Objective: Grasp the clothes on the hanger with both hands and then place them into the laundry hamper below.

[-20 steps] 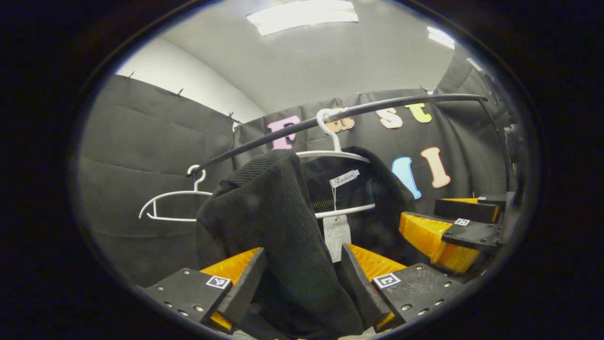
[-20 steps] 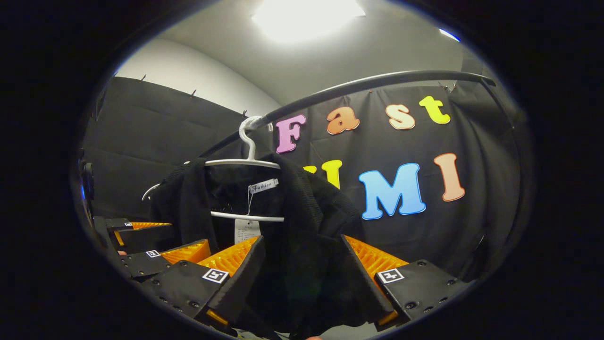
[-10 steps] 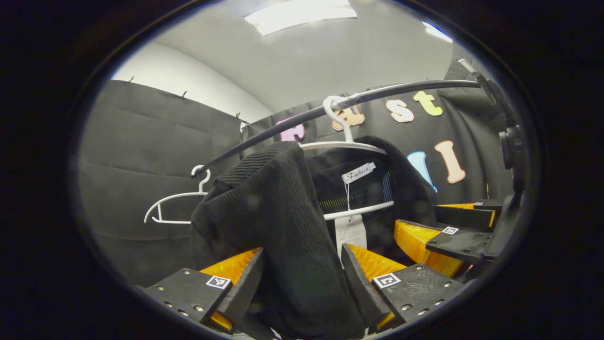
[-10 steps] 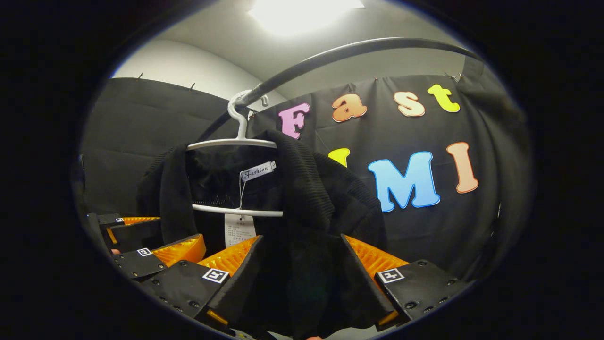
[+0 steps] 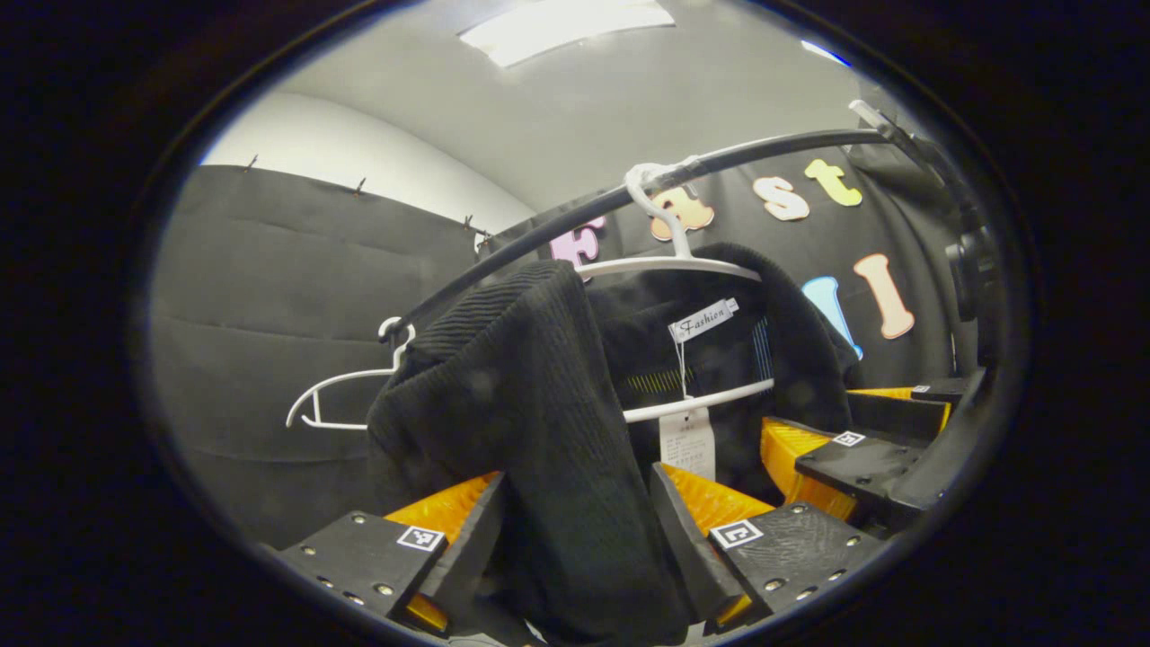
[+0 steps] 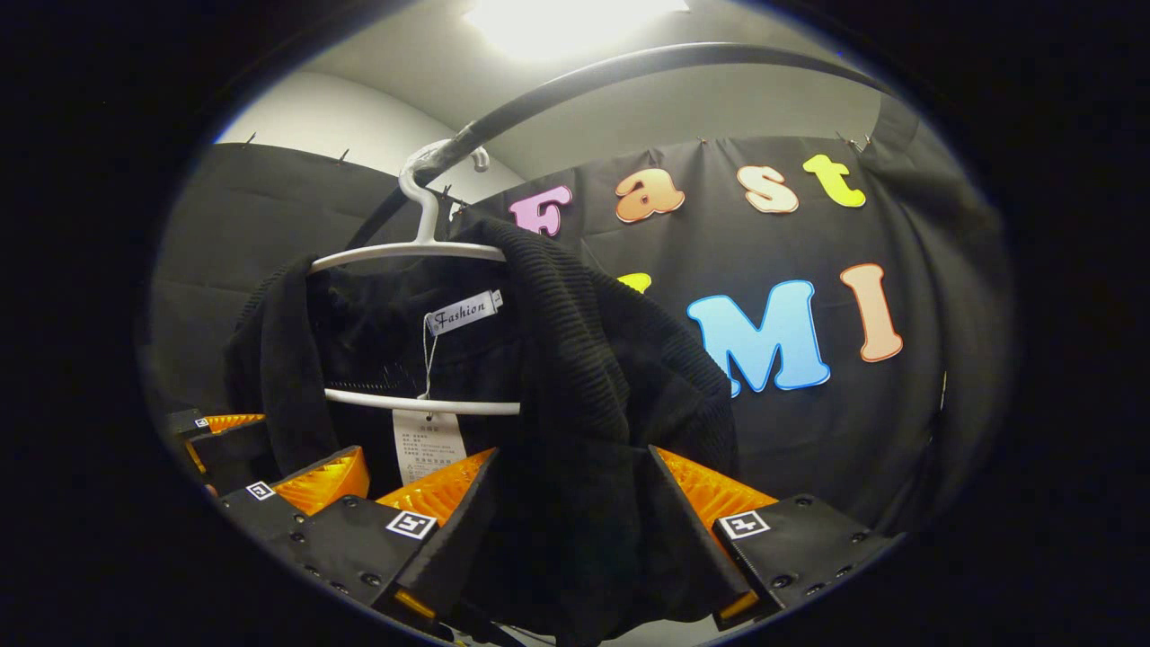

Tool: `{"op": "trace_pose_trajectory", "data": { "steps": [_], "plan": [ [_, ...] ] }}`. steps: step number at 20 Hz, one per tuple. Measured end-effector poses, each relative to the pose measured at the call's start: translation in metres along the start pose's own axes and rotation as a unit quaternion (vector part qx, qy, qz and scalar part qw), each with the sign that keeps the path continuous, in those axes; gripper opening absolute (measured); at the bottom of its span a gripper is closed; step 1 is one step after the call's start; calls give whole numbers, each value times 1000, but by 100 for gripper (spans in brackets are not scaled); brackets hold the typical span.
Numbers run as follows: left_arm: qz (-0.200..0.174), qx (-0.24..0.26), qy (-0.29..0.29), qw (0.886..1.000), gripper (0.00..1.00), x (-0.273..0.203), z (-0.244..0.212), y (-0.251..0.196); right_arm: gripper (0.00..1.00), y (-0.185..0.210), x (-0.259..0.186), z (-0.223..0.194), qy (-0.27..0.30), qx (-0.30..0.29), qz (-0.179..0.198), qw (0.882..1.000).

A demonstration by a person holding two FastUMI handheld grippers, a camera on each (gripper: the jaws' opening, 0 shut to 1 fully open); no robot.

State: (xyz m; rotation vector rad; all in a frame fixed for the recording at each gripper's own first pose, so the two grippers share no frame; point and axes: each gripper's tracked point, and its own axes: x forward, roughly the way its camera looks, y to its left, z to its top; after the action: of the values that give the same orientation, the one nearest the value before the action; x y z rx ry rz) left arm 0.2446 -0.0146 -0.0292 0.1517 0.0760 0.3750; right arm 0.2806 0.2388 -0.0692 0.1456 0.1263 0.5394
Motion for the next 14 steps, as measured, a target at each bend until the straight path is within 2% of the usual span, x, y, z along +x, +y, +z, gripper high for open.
{"op": "trace_pose_trajectory", "data": {
  "steps": [1,2,3,4,5,6,7,8,9,10,11,12,13,14],
  "plan": [
    [15,2,-3,1000,75,-1,1,9,85,-1,2,-2,5,3,-4,1000],
    [11,-3,-2,1000,69,-1,0,11,87,-2,1,-2,8,6,-7,1000],
    [11,-6,0,1000,63,-3,-2,15,72,-1,3,-3,13,11,-8,1000],
    [7,-8,4,1000,57,-3,-3,16,68,-2,3,-6,21,15,-8,1000],
    [4,-8,6,1000,57,-3,-2,16,55,-3,5,-9,28,19,-6,999],
    [-1,-8,7,1000,57,-4,-2,14,55,-4,3,-8,31,21,-10,999],
    [-5,-5,6,1000,58,-5,1,13,26,-7,5,-7,31,21,-16,999],
    [5,-1,5,1000,47,-5,0,21,20,-11,4,-5,31,21,-22,999],
    [-1,-5,7,1000,35,-7,-1,22,7,-10,3,-5,35,17,-15,999],
    [-17,-11,7,1000,24,-7,-3,17,7,-16,-3,-4,31,10,-29,999],
    [-3,-9,7,1000,17,-10,-2,24,1,-19,-3,-1,31,-2,-36,999],
    [-1,-11,5,1000,9,-14,3,27,1,-25,-6,2,28,-12,-47,998],
    [-8,-12,4,1000,3,-14,3,27,1,-30,-9,7,21,-20,-58,998],
    [-1,-9,5,1000,2,-12,-2,30,1,-36,-10,12,11,-25,-67,997]
  ]
}}
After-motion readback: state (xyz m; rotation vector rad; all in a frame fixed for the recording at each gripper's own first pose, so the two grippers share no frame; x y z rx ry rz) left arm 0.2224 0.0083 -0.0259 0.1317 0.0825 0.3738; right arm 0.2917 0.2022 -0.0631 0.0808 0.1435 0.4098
